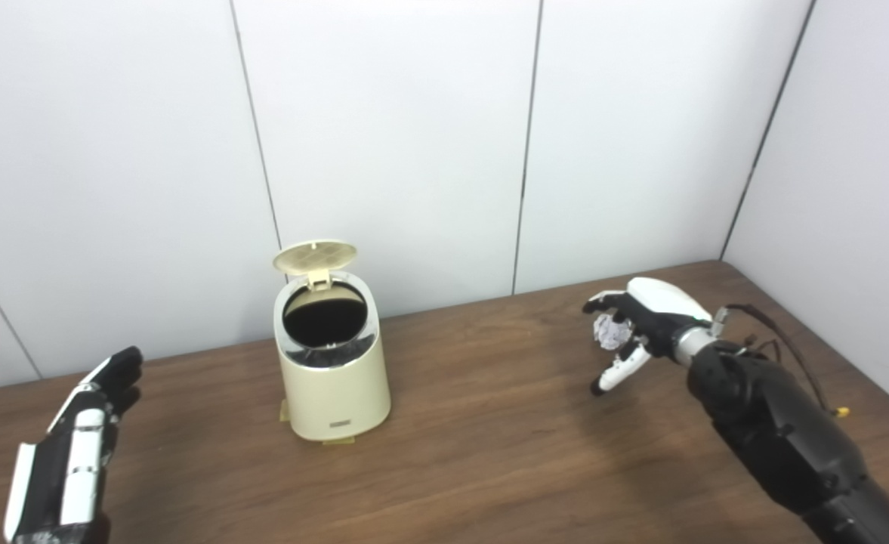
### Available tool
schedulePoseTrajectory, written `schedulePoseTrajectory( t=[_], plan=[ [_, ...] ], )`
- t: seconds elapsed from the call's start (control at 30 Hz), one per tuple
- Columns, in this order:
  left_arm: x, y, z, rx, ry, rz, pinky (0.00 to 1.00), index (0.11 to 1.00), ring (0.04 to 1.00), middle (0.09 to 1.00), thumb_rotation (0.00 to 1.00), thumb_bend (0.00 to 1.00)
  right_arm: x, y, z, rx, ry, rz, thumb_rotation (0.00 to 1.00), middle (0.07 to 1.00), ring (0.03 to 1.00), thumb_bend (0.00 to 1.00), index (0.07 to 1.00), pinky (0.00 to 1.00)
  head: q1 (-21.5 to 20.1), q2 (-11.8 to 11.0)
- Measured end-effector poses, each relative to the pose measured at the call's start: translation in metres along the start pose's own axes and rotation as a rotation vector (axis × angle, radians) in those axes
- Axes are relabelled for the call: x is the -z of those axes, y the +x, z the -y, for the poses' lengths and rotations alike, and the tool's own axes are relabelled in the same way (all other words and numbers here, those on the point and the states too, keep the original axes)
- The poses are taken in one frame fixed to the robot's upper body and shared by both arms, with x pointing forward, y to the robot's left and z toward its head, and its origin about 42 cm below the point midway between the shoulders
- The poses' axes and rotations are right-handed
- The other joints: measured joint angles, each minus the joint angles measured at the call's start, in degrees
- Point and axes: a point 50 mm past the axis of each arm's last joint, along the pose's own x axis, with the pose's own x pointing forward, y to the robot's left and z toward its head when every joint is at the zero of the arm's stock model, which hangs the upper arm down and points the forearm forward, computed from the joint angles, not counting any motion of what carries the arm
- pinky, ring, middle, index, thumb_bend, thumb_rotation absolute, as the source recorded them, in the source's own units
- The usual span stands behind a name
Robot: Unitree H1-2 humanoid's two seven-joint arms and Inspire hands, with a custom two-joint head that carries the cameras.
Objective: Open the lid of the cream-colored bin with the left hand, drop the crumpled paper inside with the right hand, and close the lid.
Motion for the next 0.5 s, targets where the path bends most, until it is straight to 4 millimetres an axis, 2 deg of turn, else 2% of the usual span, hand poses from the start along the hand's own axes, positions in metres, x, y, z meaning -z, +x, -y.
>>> schedulePoseTrajectory(
  t=[0.1, 0.23, 0.4, 0.5],
  plan=[
    [0.0, 0.001, 0.0, 0.001, -0.001, -0.013, 0.94, 0.843, 0.902, 0.875, 0.93, 0.09, -0.005, 0.004, 0.003, 0.006, -0.019, -0.003, 0.21, 0.881, 0.843, 0.97, 0.795, 0.67, -0.9, -0.3],
    [-0.009, 0.003, 0.001, -0.014, -0.002, -0.013, 0.89, 0.826, 0.871, 0.846, 0.81, 0.05, -0.006, 0.01, 0.0, -0.009, -0.035, -0.011, 0.2, 0.86, 0.85, 0.98, 0.783, 0.7, -1.9, -0.6],
    [-0.015, 0.003, 0.0, -0.031, -0.002, -0.011, 0.87, 0.825, 0.863, 0.838, 0.78, 0.04, -0.01, 0.017, -0.005, -0.028, -0.043, -0.015, 0.19, 0.864, 0.856, 0.97, 0.79, 0.7, -2.9, -0.9],
    [-0.015, 0.003, 0.001, -0.032, -0.003, -0.025, 0.85, 0.824, 0.855, 0.833, 0.76, 0.03, -0.019, 0.025, -0.008, -0.039, -0.046, -0.008, 0.19, 0.842, 0.815, 0.97, 0.786, 0.66, -3.2, -1.1]
  ],
)
